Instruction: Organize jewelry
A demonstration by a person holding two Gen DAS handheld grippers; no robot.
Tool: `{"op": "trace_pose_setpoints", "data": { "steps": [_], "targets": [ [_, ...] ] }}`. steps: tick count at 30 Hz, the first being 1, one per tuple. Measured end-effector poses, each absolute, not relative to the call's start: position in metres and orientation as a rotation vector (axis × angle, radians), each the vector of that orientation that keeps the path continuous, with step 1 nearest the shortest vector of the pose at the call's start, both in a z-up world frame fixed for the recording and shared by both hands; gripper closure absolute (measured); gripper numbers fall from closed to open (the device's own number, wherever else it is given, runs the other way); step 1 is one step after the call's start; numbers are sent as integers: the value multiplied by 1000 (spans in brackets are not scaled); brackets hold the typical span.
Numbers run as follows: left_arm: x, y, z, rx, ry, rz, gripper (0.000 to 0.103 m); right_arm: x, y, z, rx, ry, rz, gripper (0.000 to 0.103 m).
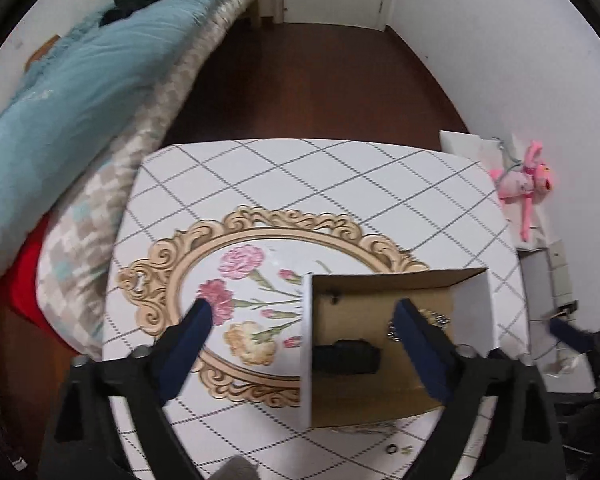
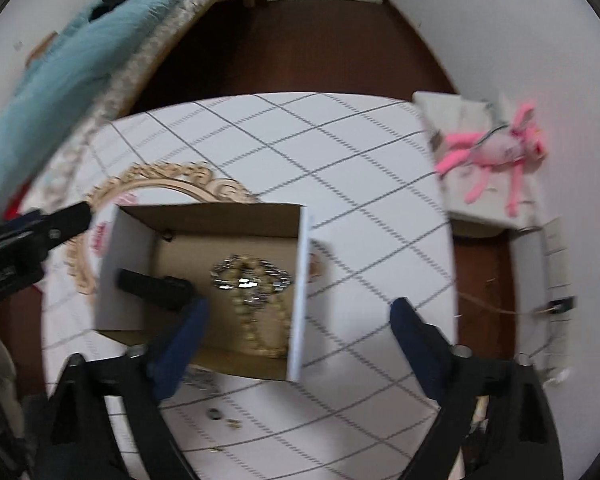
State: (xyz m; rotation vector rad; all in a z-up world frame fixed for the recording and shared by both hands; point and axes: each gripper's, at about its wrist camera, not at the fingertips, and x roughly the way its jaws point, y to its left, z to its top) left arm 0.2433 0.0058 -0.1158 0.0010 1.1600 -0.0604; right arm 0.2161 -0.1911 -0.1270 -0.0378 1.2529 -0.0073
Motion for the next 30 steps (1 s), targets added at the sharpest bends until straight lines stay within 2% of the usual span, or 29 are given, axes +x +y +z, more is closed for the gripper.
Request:
{"op": "trace_pose_setpoints", "data": {
  "steps": [3, 10, 22, 26, 30],
  "targets": [
    [233, 6, -120, 34, 1143, -27, 0, 214, -191, -129, -63, 1246, -41, 1],
    [215, 5, -116, 44, 1112, 1, 0, 202, -193, -114, -58, 1205, -68, 1],
    [174, 11, -80, 11, 1033, 14, 0, 156, -195, -65, 16, 1095, -64, 1],
    [149, 19, -86, 18, 1040, 31, 0, 132, -194, -79, 45, 1126, -32, 1],
    [123, 29, -128, 58, 1125, 90, 0, 110, -184, -126, 62, 1210, 17, 2]
  ]
}}
